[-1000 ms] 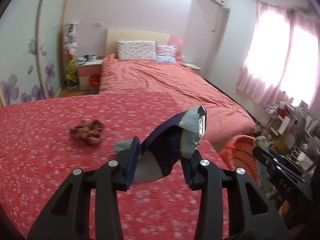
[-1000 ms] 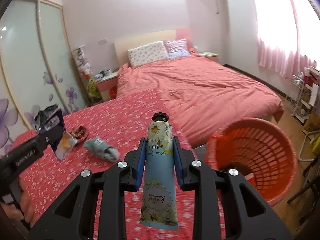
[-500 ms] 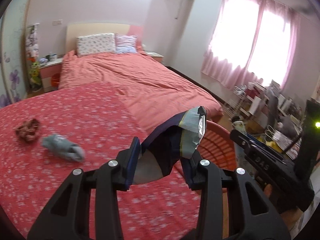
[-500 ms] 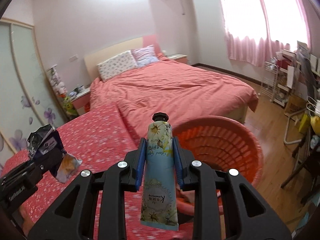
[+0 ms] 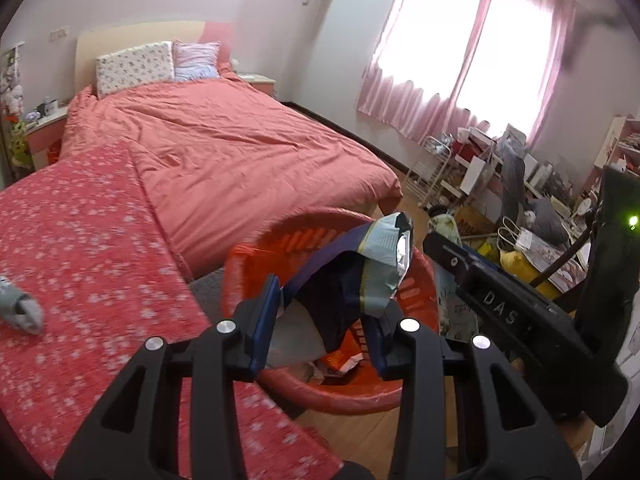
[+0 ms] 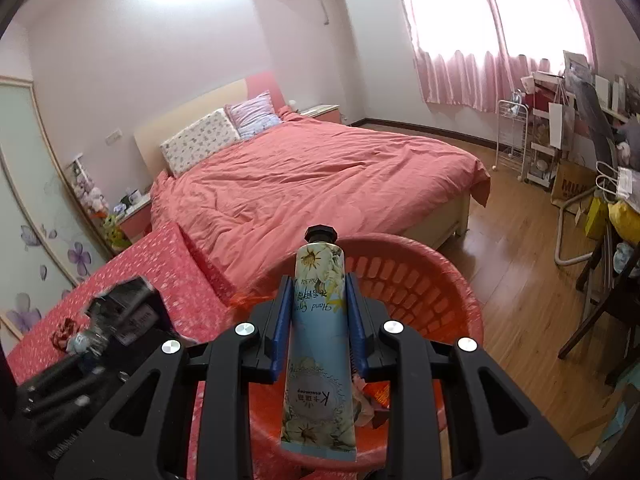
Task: Collect trash
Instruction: 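Carry the tube and pouch toward the orange basket with both grippers, then open both grippers over the orange basket to drop tube and pouch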
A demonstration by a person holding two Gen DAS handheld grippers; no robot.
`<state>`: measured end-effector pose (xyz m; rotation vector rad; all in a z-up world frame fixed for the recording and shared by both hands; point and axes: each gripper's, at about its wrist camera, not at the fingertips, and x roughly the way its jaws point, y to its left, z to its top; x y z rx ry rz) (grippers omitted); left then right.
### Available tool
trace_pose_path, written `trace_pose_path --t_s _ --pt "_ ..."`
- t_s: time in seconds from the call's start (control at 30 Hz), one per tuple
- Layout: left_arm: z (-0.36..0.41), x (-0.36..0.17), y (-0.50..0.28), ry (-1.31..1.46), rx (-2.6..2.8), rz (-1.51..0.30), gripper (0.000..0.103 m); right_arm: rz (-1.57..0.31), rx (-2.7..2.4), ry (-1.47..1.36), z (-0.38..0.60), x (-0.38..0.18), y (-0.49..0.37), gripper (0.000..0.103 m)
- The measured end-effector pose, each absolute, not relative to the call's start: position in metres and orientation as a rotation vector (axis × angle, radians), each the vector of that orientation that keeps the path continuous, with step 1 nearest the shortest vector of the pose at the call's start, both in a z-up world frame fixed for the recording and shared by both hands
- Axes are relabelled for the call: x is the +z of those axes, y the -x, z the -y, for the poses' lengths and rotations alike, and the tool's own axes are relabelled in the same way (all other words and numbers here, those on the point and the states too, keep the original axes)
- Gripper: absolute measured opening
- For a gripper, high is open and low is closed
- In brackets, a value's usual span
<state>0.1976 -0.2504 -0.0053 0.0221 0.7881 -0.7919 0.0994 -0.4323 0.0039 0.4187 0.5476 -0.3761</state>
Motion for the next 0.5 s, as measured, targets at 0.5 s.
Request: trace_pose_path --t_s 0.5 --pt "0.28 -0.055 -0.229 -0.054 -0.737 -0.912 0.064 -0.545 -0.394 -0.454 0.454 -0.003 -0.099 0.047"
